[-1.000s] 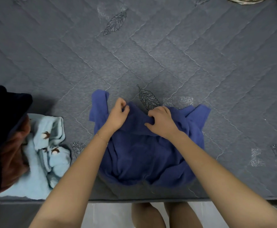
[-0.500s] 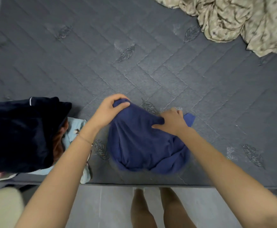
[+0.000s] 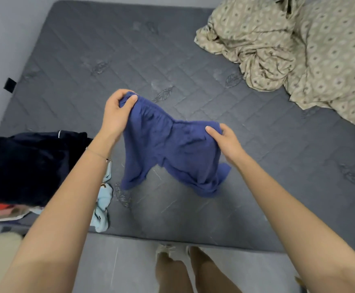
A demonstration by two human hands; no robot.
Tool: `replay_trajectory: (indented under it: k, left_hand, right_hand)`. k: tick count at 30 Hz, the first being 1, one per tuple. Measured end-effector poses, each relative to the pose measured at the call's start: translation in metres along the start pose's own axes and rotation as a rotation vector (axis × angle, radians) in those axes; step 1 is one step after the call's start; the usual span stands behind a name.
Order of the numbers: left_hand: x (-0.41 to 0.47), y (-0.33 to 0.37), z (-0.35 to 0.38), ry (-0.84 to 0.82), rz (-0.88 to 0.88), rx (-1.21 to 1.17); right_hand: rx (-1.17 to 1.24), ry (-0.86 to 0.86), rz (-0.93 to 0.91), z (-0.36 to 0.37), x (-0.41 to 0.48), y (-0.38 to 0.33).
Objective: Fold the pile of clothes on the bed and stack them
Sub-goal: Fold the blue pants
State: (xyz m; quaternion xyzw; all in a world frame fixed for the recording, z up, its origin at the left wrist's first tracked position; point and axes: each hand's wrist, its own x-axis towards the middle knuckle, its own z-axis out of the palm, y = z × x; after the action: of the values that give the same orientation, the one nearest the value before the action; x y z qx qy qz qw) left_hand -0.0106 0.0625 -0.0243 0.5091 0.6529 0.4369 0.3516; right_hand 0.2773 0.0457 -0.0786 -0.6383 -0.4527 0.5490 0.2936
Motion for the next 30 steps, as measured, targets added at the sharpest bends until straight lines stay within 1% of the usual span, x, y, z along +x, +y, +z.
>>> replay_trajectory:
  k: [3, 6, 9, 13, 16, 18, 20, 22, 23, 26, 28, 29, 30]
  left_hand:
    - [0.001, 0.016, -0.001, 0.076, 0.015, -0.017]
    - [0.002, 0.031, -0.003, 0.104, 0.022, -0.030]
    - [0.005, 0.044, -0.005, 0.131, 0.019, -0.060]
    - [0.012, 0.067, -0.007, 0.134, -0.042, -0.212]
    - [0.014, 0.079, -0.010, 0.106, -0.129, -0.391]
    - [0.014, 0.084, -0.010, 0.089, -0.183, -0.469]
    - [0.014, 0.089, -0.009, 0.097, -0.235, -0.547]
    - [0.016, 0.095, -0.010, 0.089, -0.292, -0.668]
    - [0.018, 0.100, -0.012, 0.061, -0.314, -0.748]
    - [0.027, 0.109, -0.018, -0.015, -0.350, -0.946]
    - [0.031, 0.115, -0.014, 0.028, -0.367, -0.940]
    - [0.031, 0.117, -0.008, 0.068, -0.359, -0.880]
    - [0.029, 0.120, 0.000, 0.110, -0.323, -0.770]
  right_hand:
    - [0.070, 0.032, -0.046, -0.013, 0.000, -0.033]
    - [0.116, 0.061, -0.168, -0.022, -0.001, -0.066]
    - [0.106, 0.144, -0.275, -0.027, -0.003, -0.092]
    - [0.105, 0.202, -0.353, -0.034, -0.006, -0.126]
    - [0.190, 0.266, -0.351, -0.039, -0.007, -0.149]
    - [0.192, 0.319, -0.362, -0.041, -0.007, -0.158]
    - [0.122, 0.319, -0.357, -0.040, -0.008, -0.163]
    - [0.127, 0.285, -0.311, -0.041, -0.010, -0.167]
    - [0.196, 0.257, -0.282, -0.042, -0.012, -0.172]
    - [0.564, 0.127, -0.236, -0.049, -0.015, -0.186]
    - [0.638, 0.136, -0.219, -0.046, -0.014, -0.193]
    - [0.617, 0.166, -0.200, -0.041, -0.014, -0.193]
    - [0.578, 0.193, -0.175, -0.035, -0.013, -0.191]
